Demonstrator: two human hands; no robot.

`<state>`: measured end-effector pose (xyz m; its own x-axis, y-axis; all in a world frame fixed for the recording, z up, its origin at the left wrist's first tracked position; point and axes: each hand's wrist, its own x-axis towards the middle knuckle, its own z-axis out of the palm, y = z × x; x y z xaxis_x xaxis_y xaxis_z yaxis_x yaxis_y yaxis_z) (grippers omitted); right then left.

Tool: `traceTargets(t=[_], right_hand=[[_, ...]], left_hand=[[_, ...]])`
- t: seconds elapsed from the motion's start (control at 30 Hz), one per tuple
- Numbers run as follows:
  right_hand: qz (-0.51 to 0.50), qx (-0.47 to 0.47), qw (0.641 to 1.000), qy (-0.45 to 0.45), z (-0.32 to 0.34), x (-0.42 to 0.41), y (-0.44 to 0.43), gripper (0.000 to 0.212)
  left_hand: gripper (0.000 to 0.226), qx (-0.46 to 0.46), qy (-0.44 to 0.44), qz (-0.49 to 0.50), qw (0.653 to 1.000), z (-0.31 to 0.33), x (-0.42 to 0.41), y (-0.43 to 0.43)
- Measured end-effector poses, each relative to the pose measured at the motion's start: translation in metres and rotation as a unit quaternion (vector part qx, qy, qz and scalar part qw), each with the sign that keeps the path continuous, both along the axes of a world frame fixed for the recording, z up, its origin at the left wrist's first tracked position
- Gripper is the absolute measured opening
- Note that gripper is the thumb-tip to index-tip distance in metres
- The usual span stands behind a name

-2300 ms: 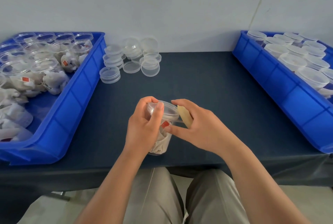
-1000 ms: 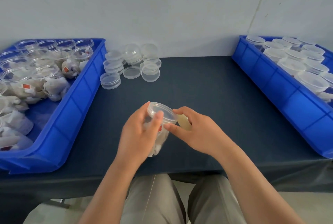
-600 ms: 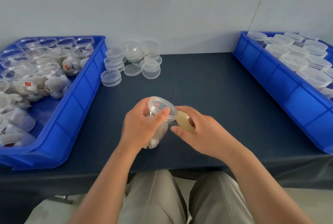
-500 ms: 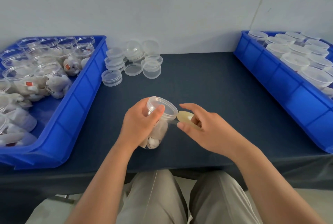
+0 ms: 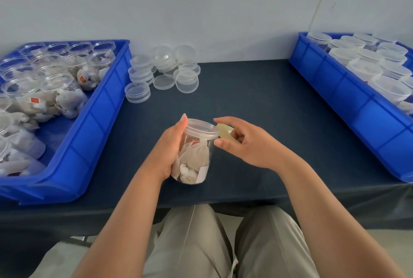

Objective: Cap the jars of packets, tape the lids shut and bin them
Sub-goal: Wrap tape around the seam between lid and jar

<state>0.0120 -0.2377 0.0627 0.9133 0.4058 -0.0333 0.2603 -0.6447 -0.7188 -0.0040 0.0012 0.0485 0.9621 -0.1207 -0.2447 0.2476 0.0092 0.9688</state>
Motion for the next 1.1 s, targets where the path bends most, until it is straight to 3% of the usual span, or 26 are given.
traceTargets(t=[0.23,0.43,0.53,0.67,0.8,0.93,1.1], right_hand=[[0.043,-0.008,0.999,0.031,0.015,-0.004,-0.003,0.068],[0.054,0.078,0.994,0.050,0.031,-0.026,-0.006,0.060],[0.039,0.097,0.994,0.041,0.030,-0.032,-0.005,0.064],[-0.019,0.108,0.994,0.027,0.022,-0.039,0.001,0.075],[-0.053,0.082,0.995,-0.021,0.019,-0.051,0.012,0.079],[-0.064,0.089,0.994,-0.027,0.015,-0.062,0.021,0.073],[-0.055,0.123,0.991,0.018,0.016,-0.069,0.026,0.067]], left_hand=[[0.106,-0.048,0.056,-0.072,0.995,0.007,-0.003,-0.001],[0.094,-0.107,0.030,-0.125,0.986,0.027,-0.005,-0.001],[0.081,0.024,-0.022,-0.069,0.997,0.044,-0.014,-0.008],[0.065,0.154,-0.120,0.042,0.980,0.042,-0.026,-0.023],[0.052,0.219,-0.178,0.010,0.959,0.040,-0.040,-0.032],[0.098,0.215,-0.168,0.077,0.959,0.028,-0.057,-0.031],[0.107,0.179,-0.221,0.056,0.957,0.011,-0.078,-0.032]])
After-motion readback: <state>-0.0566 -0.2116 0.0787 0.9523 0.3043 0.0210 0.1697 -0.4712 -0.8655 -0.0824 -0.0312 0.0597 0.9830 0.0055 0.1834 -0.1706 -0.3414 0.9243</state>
